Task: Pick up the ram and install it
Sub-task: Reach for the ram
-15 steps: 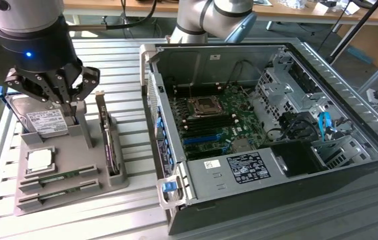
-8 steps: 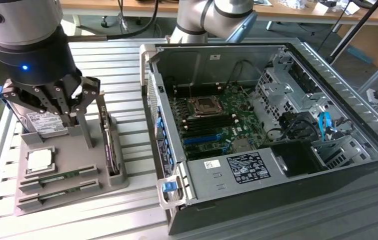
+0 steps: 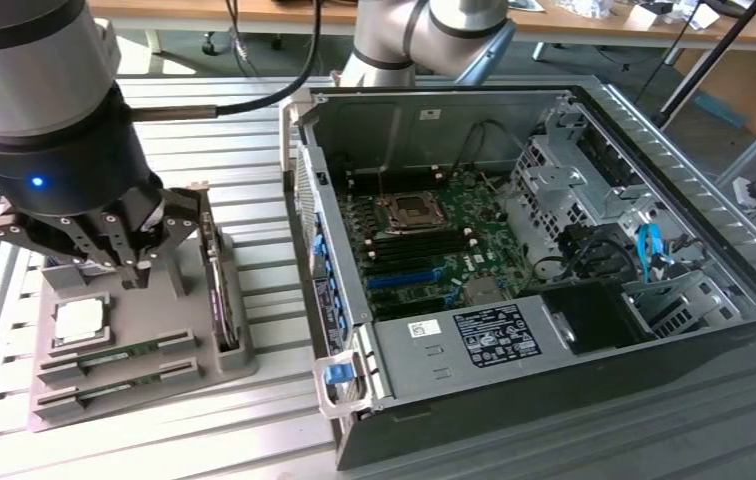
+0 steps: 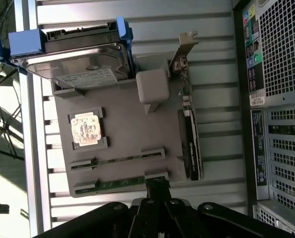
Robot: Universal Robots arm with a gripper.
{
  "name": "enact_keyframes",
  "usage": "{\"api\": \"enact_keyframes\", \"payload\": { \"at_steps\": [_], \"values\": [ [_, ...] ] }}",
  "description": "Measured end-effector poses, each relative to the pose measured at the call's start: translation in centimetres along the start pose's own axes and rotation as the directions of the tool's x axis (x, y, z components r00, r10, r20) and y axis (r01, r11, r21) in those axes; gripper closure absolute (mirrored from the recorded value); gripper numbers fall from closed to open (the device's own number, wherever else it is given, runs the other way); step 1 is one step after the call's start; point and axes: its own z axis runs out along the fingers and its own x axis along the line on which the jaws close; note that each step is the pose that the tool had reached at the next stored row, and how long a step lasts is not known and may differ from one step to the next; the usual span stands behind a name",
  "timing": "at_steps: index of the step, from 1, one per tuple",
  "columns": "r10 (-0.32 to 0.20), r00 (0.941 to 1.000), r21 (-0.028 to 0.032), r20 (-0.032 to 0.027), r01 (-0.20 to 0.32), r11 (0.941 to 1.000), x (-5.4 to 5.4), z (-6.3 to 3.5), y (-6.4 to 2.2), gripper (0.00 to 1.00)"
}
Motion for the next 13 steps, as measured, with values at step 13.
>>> {"api": "enact_keyframes", "payload": {
  "at_steps": [13],
  "values": [
    [0.000, 1.0000, 0.0000, 0.0000, 0.000, 1.0000, -0.1, -0.06, -1.64, 0.89]
  ]
}}
